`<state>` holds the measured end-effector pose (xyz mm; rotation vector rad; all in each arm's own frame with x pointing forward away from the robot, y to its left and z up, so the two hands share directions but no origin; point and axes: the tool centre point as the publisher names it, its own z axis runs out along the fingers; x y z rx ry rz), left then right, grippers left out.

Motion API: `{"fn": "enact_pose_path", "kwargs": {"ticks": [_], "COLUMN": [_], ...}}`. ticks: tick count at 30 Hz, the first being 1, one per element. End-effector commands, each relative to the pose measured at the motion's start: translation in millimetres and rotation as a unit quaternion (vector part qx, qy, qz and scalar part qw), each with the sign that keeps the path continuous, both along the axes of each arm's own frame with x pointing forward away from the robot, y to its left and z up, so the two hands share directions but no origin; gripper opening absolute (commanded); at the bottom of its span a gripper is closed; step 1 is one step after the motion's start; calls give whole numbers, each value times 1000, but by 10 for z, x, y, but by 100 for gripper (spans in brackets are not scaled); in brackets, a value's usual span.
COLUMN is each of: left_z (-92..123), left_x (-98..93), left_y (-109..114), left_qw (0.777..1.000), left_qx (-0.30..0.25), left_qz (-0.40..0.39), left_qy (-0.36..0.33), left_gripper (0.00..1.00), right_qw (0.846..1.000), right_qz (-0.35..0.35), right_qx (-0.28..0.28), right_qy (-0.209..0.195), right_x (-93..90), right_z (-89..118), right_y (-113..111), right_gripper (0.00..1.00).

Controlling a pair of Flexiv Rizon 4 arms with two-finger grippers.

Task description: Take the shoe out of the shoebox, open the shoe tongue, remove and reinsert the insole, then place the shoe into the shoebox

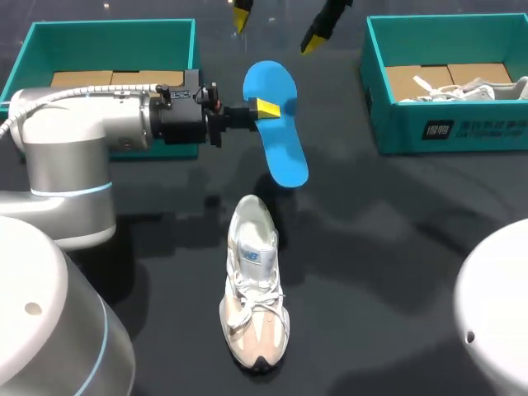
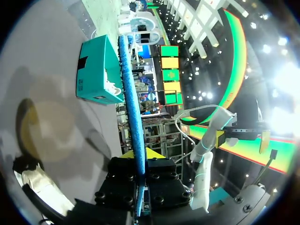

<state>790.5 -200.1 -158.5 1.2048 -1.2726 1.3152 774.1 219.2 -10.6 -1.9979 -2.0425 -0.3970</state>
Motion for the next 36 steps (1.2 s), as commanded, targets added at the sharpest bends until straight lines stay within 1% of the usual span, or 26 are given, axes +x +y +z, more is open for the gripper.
{"fn": "enact_pose_path", "kwargs": {"ticks": [1, 8, 10, 15, 22, 26, 28, 31, 32, 36], "left_z": [-7, -7, -7, -7, -7, -7, -7, -7, -7, -7], "left_x": [-4, -4, -4, -4, -4, -4, -4, -4, -4, -4], "left_y": [-4, -4, -4, -4, -4, -4, -4, -4, -4, -4], "left_qw": [1000, 1000, 1000, 1000, 1000, 1000, 1000, 1000, 1000, 1000], "left_qx": [0, 0, 0, 0, 0, 0, 0, 0, 0, 0], "left_qz": [0, 0, 0, 0, 0, 0, 0, 0, 0, 0], "left_qy": [0, 0, 0, 0, 0, 0, 0, 0, 0, 0], "left_gripper": [0, 0, 0, 0, 0, 0, 0, 0, 0, 0], "right_qw": [983, 979, 978, 979, 978, 983, 987, 992, 993, 997], "right_qz": [0, 12, 13, 18, 1, -7, -8, -14, -16, -40], "right_qx": [-182, -204, -210, -205, -210, -182, -157, -124, -111, -67], "right_qy": [-7, -14, -10, -1, 6, -10, -27, -37, -39, -27], "right_x": [-22, -48, -44, -19, -20, -15, -18, -20, -19, 10], "right_z": [20, 44, 32, -56, -62, -64, -50, -50, -55, -94], "right_y": [126, 255, 290, 379, 433, 389, 348, 280, 240, 87], "right_gripper": [100, 100, 100, 100, 100, 100, 100, 100, 100, 100]}}
